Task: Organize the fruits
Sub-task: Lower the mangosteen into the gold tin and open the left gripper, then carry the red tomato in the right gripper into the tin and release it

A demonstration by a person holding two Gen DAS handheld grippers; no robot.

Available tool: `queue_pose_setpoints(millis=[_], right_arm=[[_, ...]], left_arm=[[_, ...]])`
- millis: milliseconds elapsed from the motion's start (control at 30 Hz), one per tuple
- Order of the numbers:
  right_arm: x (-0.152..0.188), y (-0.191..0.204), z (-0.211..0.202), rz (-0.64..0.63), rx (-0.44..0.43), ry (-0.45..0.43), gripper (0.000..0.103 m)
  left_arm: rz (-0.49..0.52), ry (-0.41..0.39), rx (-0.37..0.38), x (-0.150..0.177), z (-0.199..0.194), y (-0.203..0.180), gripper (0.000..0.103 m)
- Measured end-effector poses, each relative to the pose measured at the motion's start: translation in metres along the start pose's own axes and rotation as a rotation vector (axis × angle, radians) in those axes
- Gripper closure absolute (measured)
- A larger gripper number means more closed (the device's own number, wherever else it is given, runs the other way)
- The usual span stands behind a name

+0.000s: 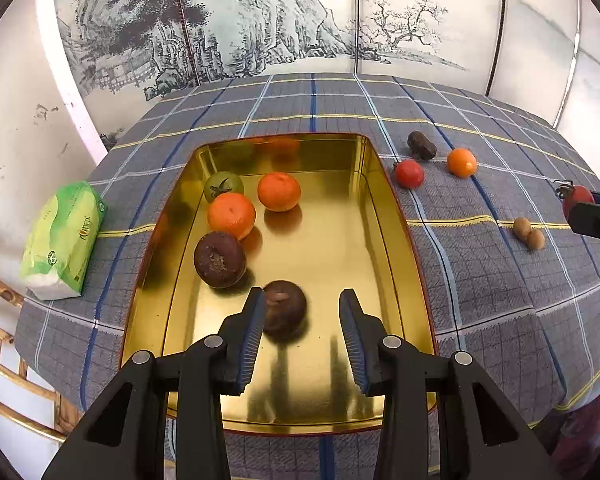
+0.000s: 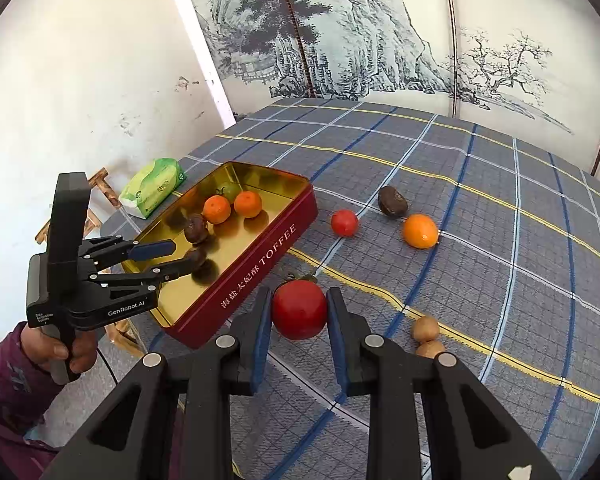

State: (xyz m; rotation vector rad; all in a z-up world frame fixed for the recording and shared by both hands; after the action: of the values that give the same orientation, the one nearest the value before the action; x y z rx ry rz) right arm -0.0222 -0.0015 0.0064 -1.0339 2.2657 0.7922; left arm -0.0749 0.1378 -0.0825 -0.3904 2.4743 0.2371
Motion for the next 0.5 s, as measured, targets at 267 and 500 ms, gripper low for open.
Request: queue_pose_setpoints(millis=[267,500], right_arm=[[-0.009,0.013,0.006,-0.030,-0.014,0.005,0.078],[-0.023,0.028,0.019,-0.058,-0.040,0.015,0.078]], left_arm=[[-0.010,-0.006,-0.006,0.003,-0.005,0.003,0.063],[-0.024,-0.010,-0.008,0.006,-0.010,0.009,0.056]])
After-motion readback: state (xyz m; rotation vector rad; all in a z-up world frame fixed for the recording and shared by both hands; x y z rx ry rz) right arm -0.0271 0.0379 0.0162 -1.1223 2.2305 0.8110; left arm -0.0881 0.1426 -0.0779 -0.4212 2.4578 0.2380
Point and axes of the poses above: each gripper's, at about its wrist camera, not at the fingertips, and z roughly the way its jaws point, y to its left, x to its underside, the point moved 4 cm from there along z, roughly the way its jaws point, and after that the axes turned 1 degree about -x, right-handed, at the moved point
